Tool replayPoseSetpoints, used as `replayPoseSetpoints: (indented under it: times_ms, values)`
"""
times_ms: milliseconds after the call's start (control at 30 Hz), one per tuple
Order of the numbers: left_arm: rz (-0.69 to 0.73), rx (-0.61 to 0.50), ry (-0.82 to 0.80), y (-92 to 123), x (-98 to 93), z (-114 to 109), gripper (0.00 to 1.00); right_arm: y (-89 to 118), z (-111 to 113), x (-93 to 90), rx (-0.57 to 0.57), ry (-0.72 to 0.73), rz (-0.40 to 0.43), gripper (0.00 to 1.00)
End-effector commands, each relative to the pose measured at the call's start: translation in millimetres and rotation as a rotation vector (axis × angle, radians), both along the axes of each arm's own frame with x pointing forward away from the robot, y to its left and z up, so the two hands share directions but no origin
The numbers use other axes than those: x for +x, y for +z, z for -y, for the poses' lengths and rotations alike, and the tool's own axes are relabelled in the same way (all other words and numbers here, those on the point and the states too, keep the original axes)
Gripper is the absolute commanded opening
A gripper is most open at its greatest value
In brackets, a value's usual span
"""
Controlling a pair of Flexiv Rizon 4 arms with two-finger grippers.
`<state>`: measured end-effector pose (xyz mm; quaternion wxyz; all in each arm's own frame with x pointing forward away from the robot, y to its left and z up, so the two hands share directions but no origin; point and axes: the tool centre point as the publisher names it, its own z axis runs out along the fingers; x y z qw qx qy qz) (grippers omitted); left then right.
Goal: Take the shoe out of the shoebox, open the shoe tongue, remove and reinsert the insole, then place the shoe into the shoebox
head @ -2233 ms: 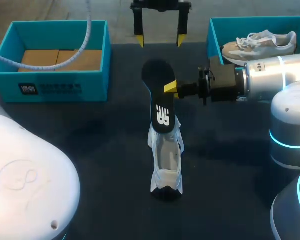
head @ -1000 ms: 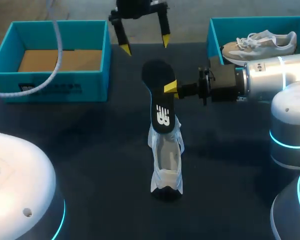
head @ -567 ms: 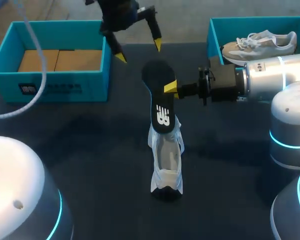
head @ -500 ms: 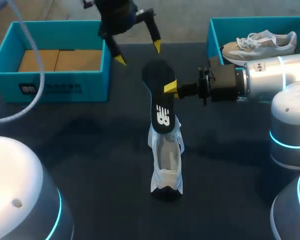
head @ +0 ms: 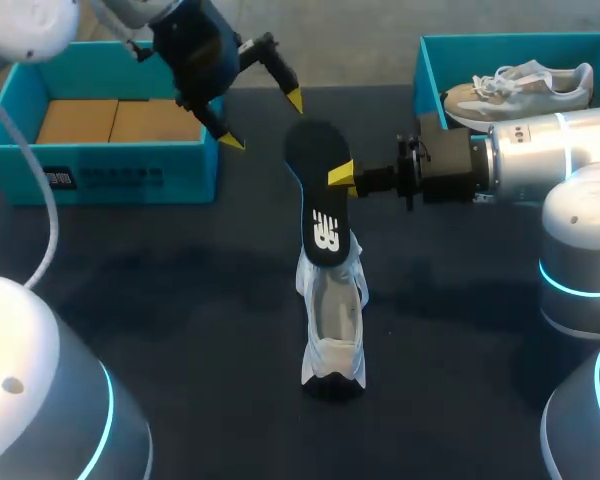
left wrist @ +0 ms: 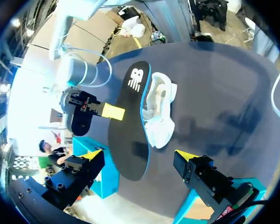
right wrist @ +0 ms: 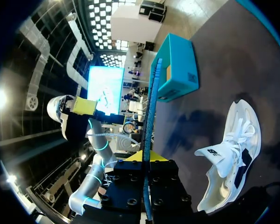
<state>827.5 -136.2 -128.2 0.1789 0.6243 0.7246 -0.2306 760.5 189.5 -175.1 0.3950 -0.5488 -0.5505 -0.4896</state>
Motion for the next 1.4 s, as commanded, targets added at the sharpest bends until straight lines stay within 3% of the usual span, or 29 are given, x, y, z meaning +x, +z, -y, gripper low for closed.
replayPoseSetpoints:
  times_ms: [33,533,733,1400]
  values:
    - [0.038,-0.208,0.027,-4,-4.4,-7,1.0,0,-2,-0.2,-0.001,-0.001,0.0,0.0]
    - [0.06,-0.275,0.045,-15,-2.5,-13,1.0,0,-2,-0.2,-0.001,-0.001,0.0,0.0]
    - [0.106,-0.426,0.018,-24,-4.9,-21,1.0,0,-2,-0.2,-0.001,-0.001,0.0,0.0]
    - [0.106,-0.426,0.018,-24,-4.9,-21,1.0,0,-2,-0.2,-0.001,-0.001,0.0,0.0]
